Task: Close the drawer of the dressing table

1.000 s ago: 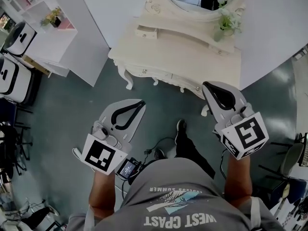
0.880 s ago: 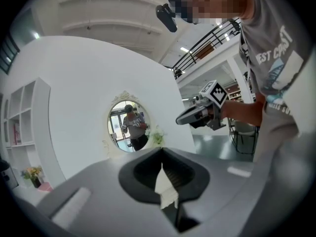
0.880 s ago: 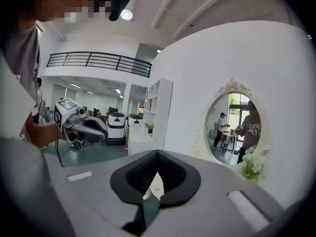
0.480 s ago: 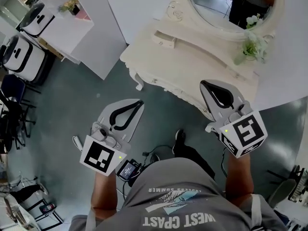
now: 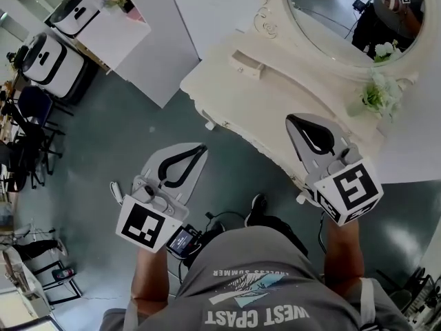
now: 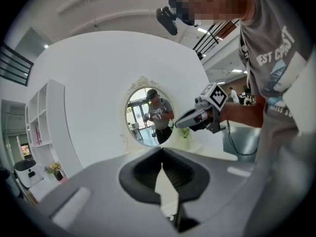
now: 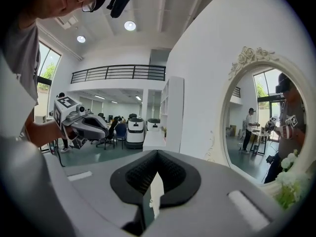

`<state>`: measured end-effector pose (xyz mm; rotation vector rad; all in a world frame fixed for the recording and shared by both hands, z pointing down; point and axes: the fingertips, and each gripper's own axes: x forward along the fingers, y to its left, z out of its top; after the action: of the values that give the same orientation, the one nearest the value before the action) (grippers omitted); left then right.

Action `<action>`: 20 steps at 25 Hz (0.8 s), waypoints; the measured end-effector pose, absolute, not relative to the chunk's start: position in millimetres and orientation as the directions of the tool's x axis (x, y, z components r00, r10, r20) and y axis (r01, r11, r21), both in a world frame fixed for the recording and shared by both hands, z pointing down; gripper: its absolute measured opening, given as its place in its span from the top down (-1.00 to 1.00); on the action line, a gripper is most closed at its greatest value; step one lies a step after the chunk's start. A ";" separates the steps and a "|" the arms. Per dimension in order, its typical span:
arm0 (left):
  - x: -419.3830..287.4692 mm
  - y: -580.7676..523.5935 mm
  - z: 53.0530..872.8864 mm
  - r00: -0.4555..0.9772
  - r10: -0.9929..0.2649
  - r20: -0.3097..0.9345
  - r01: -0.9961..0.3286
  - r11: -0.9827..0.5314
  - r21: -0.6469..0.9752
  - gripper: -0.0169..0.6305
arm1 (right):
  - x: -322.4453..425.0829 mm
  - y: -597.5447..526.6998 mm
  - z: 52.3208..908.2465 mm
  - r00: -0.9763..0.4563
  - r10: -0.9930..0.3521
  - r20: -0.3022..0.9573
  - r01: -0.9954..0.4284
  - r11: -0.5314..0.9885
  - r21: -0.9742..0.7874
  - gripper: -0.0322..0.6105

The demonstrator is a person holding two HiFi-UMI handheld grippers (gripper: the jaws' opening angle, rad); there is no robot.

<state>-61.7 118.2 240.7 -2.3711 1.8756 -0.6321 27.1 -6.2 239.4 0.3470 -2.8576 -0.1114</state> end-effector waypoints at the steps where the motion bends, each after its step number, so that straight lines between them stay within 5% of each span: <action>1: -60.3 111.4 240.1 0.172 -0.942 0.287 -0.921 -0.257 -0.292 0.94 | 28.3 -12.3 239.6 -0.940 -0.239 0.242 -0.220 0.970 0.102 0.89; 20: -65.8 -9.7 245.7 0.276 -0.909 0.312 -0.875 -0.372 -0.310 0.94 | 52.8 -101.9 252.0 -0.897 -0.359 0.257 -0.351 0.933 0.079 0.90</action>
<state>-65.8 -9.7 245.7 -2.4472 1.7148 -0.6825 52.8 -101.9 252.0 0.5287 -2.8220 -0.0441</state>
